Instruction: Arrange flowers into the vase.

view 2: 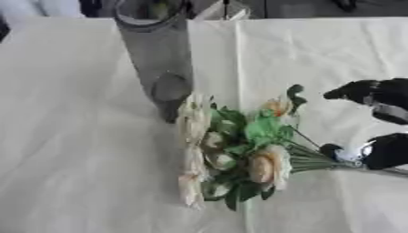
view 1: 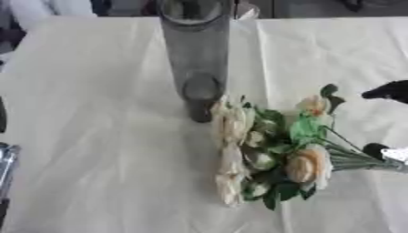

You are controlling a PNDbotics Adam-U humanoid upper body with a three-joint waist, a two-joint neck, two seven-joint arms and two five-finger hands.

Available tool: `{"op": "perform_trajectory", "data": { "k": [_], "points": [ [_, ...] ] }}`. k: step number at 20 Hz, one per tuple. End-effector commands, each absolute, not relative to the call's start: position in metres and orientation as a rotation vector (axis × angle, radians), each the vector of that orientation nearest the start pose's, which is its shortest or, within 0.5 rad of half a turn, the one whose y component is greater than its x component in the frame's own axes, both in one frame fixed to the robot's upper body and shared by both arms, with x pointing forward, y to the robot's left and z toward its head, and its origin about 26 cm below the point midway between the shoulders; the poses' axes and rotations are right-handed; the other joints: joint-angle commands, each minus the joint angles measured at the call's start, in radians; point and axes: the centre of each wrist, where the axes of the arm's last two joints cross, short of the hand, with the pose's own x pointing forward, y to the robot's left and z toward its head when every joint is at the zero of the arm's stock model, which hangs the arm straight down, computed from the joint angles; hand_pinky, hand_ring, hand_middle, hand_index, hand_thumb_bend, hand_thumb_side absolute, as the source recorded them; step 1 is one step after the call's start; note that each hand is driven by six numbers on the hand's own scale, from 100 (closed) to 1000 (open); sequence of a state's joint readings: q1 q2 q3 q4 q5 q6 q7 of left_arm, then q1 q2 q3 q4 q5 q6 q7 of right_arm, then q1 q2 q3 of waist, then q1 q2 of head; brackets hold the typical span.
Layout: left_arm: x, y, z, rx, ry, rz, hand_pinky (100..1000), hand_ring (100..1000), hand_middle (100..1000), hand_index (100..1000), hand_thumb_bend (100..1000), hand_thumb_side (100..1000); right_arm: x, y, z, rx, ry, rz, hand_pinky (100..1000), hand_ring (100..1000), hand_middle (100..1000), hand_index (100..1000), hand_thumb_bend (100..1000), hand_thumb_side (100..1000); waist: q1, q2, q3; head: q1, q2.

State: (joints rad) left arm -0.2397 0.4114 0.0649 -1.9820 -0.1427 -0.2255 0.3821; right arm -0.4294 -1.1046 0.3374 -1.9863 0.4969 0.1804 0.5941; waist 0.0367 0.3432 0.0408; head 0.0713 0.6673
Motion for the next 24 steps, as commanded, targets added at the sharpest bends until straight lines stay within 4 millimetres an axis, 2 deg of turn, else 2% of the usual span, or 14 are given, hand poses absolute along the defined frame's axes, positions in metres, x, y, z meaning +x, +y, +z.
{"op": "perform_trajectory", "data": {
  "k": [1,4,8,11,13,15,18,24],
  "points": [
    [0.293,0.292,0.203,0.567,-2.546,-0.112,760,896,900,934,100,1000,0.29,-0.292,0.264,-0.903,-1.187,1.808,773,881,877,1000,249,659,0.01,0.004,0.001,-0.011,-0.031],
    [0.294,0.292,0.203,0.549,-2.551,-0.115,760,895,899,934,100,1000,0.291,-0.288,0.263,-0.898,-1.181,1.815,769,877,871,1000,264,665,0.012,0.015,-0.002,-0.026,-0.055],
    [0.294,0.29,0.204,0.536,-2.554,-0.117,758,893,897,933,100,1000,0.291,-0.284,0.26,-0.911,-1.172,1.821,749,856,860,1000,330,688,0.014,0.026,-0.006,-0.043,-0.078],
    [0.294,0.29,0.204,0.532,-2.553,-0.116,758,892,896,933,100,1000,0.291,-0.283,0.257,-0.929,-1.153,1.826,745,848,854,1000,393,708,0.014,0.028,-0.007,-0.054,-0.082],
    [0.294,0.29,0.204,0.531,-2.553,-0.117,758,891,895,933,100,1000,0.291,-0.281,0.254,-0.938,-1.14,1.836,738,835,843,1000,476,730,0.013,0.028,-0.004,-0.058,-0.081],
    [0.294,0.29,0.204,0.532,-2.551,-0.119,758,890,894,933,100,1000,0.291,-0.28,0.254,-0.947,-1.135,1.852,711,796,815,1000,498,740,0.013,0.026,-0.003,-0.061,-0.079],
    [0.294,0.29,0.203,0.532,-2.549,-0.119,757,889,893,934,100,1000,0.291,-0.281,0.255,-1.004,-1.136,1.88,686,754,763,979,461,735,0.011,0.024,-0.003,-0.064,-0.076],
    [0.294,0.289,0.204,0.526,-2.552,-0.125,757,887,891,934,100,1000,0.291,-0.279,0.246,-1.064,-1.104,1.97,677,754,760,973,416,717,0.01,0.021,-0.002,-0.059,-0.065]
  ]
}}
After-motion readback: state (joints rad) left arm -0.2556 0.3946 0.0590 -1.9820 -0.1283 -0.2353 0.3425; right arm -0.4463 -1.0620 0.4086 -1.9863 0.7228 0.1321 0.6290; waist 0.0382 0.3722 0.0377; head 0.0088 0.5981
